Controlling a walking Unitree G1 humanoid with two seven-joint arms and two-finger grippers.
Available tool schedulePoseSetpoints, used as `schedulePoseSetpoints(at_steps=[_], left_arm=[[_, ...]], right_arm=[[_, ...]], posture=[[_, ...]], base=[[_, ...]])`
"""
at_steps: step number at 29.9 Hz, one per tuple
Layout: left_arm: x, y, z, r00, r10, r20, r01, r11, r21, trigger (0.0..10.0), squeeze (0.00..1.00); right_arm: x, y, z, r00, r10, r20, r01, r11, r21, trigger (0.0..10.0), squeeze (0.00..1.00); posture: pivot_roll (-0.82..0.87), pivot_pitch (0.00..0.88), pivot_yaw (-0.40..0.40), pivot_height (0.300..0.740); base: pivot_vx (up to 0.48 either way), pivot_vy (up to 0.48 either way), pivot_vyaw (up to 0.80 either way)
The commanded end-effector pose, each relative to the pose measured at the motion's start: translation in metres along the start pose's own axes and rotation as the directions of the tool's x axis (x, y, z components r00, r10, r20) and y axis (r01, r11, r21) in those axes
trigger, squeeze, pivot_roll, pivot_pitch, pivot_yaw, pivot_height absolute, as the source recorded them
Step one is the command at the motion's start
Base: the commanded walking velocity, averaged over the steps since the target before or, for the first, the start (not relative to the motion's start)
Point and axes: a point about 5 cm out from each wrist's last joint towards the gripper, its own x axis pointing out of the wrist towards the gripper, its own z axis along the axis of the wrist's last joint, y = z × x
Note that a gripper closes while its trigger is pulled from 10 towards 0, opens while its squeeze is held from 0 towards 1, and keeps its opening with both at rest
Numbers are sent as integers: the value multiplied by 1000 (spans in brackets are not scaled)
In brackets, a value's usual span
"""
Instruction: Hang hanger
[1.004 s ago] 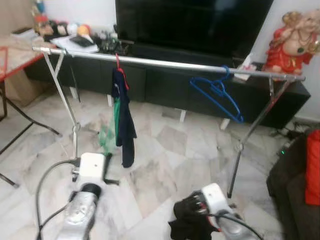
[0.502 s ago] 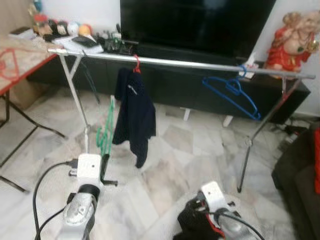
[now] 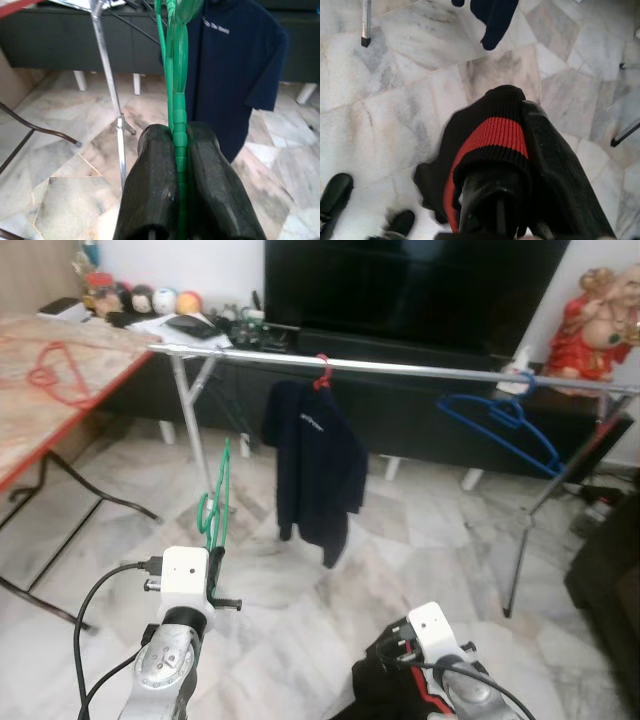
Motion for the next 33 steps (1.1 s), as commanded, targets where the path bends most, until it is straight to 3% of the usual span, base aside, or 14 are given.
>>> schedulePoseSetpoints(at_steps=[1,11,15,26,33], left_arm=[[2,-10,1,1000,-25,6,25,1000,-9,10000,0],[2,-25,2,998,-67,5,67,997,-34,10000,0],[2,-21,3,997,-73,0,73,997,-24,10000,0],[5,-19,10,996,-88,12,88,996,2,10000,0],[10,-12,9,996,-91,3,91,995,30,10000,0]], right_arm=[[-3,-10,-5,1000,-21,-12,21,1000,0,10000,0],[-8,-35,-9,997,-78,-21,78,997,7,10000,0],[-9,-41,-9,995,-99,-18,100,995,17,10000,0],[-5,-42,0,990,-141,-4,141,988,66,10000,0],[-3,-39,4,990,-140,8,139,986,90,10000,0]], posture=[[1,0,-101,740],[-11,0,-77,740],[-1,0,-59,740],[25,0,-11,740],[29,0,-27,740]], base=[[0,398,0],[0,374,0],[0,335,0],[0,58,0],[0,0,0]])
